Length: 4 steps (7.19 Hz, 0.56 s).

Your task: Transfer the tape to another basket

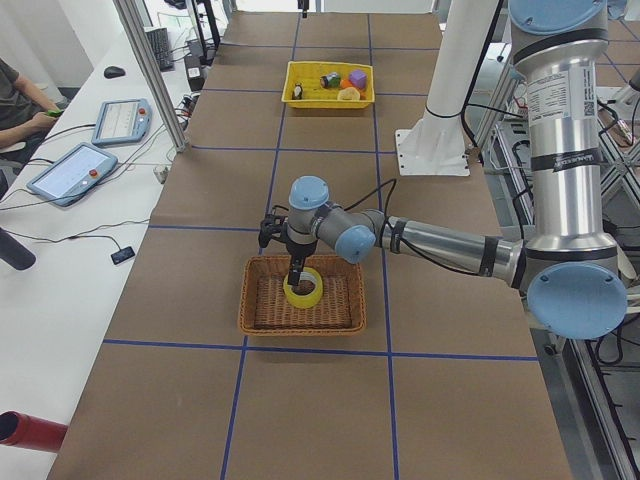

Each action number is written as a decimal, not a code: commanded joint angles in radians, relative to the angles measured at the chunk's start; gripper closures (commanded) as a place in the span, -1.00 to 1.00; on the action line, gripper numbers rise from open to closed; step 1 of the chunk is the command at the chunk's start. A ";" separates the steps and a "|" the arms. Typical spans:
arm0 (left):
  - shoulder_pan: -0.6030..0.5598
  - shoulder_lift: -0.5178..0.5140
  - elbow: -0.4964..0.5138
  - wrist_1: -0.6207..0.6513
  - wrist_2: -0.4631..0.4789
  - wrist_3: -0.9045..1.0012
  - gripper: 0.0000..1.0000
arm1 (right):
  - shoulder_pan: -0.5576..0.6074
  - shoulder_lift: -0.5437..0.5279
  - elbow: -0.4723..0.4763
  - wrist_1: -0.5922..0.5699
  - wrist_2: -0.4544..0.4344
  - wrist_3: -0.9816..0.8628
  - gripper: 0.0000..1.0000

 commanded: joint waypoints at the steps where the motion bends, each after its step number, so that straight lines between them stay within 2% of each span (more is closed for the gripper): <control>1: -0.080 0.008 0.007 0.135 -0.029 0.100 -0.96 | 0.024 -0.008 0.080 -0.160 -0.021 -0.082 -0.98; 2: -0.148 -0.070 0.009 0.301 -0.049 0.222 -0.96 | 0.022 -0.009 0.080 -0.161 -0.021 -0.083 -0.99; 3: -0.194 -0.078 0.010 0.382 -0.049 0.373 -0.96 | 0.022 -0.009 0.080 -0.162 -0.021 -0.083 -0.99; 4: -0.206 -0.080 0.007 0.393 -0.052 0.384 -0.96 | 0.022 -0.016 0.080 -0.162 -0.021 -0.083 -0.99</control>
